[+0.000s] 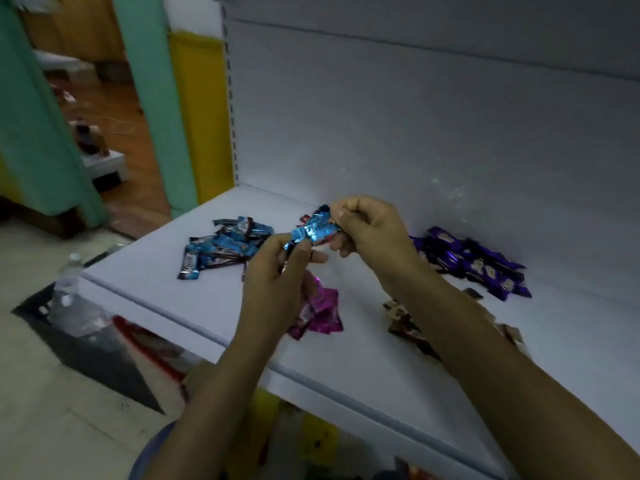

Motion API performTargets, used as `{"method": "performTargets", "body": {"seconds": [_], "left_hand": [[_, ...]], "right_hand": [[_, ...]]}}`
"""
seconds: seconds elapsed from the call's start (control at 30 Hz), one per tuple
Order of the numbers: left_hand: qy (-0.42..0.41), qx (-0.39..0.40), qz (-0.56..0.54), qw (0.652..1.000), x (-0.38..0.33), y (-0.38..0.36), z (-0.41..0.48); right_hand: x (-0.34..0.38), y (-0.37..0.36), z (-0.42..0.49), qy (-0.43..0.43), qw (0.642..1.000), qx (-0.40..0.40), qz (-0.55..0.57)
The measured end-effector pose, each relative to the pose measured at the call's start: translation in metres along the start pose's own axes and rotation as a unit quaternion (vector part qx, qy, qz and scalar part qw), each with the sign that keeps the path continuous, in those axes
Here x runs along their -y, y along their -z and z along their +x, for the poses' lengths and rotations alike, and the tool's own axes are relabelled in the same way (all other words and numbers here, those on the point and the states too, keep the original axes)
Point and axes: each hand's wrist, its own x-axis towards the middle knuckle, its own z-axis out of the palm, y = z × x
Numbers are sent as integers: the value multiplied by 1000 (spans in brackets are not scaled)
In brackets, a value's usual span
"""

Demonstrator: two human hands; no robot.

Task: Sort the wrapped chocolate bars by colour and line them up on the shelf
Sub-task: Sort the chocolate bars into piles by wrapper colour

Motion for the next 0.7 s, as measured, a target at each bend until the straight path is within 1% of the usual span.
{"method": "performTargets", "body": {"seconds": [0.1,0.17,0.23,0.3,0.33,0.37,0.4,0.47,0.53,0.57,0.6,0.63,0.67,0.7], "left_hand": [[-39,-39,99,994,17,42,17],[-43,-62,139,987,32,62,25],[-14,-112,118,987,44,76,33],[30,-178,56,982,52,84,39],[45,-198,32,979,53,86,41],[53,-207,23,977,54,87,42],[53,-207,22,977,55,87,42],[44,-204,22,978,56,87,41],[34,-204,18,978,57,87,41],[29,-200,13,979,57,87,41],[23,-195,6,981,57,88,41],[15,-190,1,982,57,89,41],[7,-187,1,982,57,89,41],[1,-186,5,983,57,89,40]], "right_hand": [[-1,-42,23,-52,996,47,63],[-5,-63,36,-92,990,56,89],[-10,-81,50,-120,986,39,112],[-16,-95,65,-150,980,2,130],[-22,-100,74,-158,980,-19,123],[-28,-106,82,-155,982,-38,100],[-36,-111,90,-137,988,-55,48],[-52,-120,101,-84,988,-65,-108],[-61,-127,102,-49,967,-47,-244],[-64,-128,102,-34,958,-51,-280],[-61,-130,100,-18,956,-66,-284],[-58,-130,99,10,963,-82,-258],[-52,-131,95,38,973,-83,-213],[-45,-131,90,58,982,-59,-168]]}}
